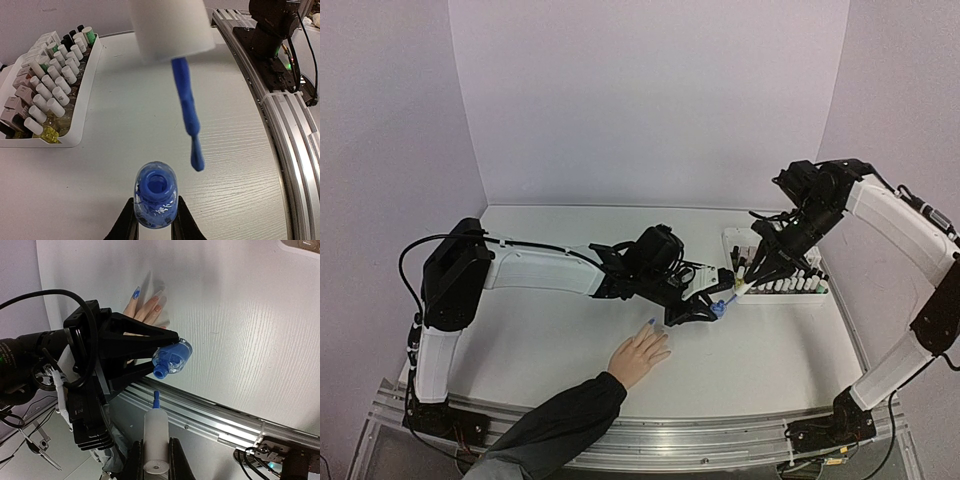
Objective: Paint the nails
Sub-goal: Close the cap of the nail polish bottle.
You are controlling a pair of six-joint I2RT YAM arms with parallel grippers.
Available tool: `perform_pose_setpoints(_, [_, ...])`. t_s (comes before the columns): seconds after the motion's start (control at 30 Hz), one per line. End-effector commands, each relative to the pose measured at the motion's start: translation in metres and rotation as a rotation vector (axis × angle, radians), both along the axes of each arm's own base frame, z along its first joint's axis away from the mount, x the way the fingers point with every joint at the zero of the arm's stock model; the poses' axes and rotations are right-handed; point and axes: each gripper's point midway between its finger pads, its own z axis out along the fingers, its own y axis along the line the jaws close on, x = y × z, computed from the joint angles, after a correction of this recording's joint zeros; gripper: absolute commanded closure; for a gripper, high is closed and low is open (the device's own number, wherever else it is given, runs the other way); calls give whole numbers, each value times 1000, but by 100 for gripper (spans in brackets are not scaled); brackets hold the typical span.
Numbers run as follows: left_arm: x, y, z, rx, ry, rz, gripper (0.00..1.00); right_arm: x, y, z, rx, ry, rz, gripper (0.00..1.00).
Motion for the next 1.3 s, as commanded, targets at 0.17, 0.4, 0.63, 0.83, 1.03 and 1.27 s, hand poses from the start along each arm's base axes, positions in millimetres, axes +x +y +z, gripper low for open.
perform_pose_setpoints(0.17, [2, -5, 38, -74, -45, -12, 100, 14, 2, 3, -13, -48, -31, 100])
perform_pose_setpoints(0.4, [2, -5, 37, -74, -48, -11, 100, 20, 7, -1, 9, -43, -44, 100])
perform_pose_setpoints(0.63, [3, -4, 38, -77, -49, -5, 100, 17, 9, -3, 21, -29, -39, 100])
perform_pose_setpoints(0.83, [3, -4, 35, -71, -47, -4, 100, 12, 9, -5, 27, -11, -25, 100])
perform_pose_setpoints(1.03, [4, -3, 33, -66, -44, -3, 100, 8, 8, 0, 32, -13, -15, 100])
perform_pose_setpoints(1.27, [4, -3, 33, -65, -47, 0, 100, 1, -2, -5, -23, 0, -1, 100])
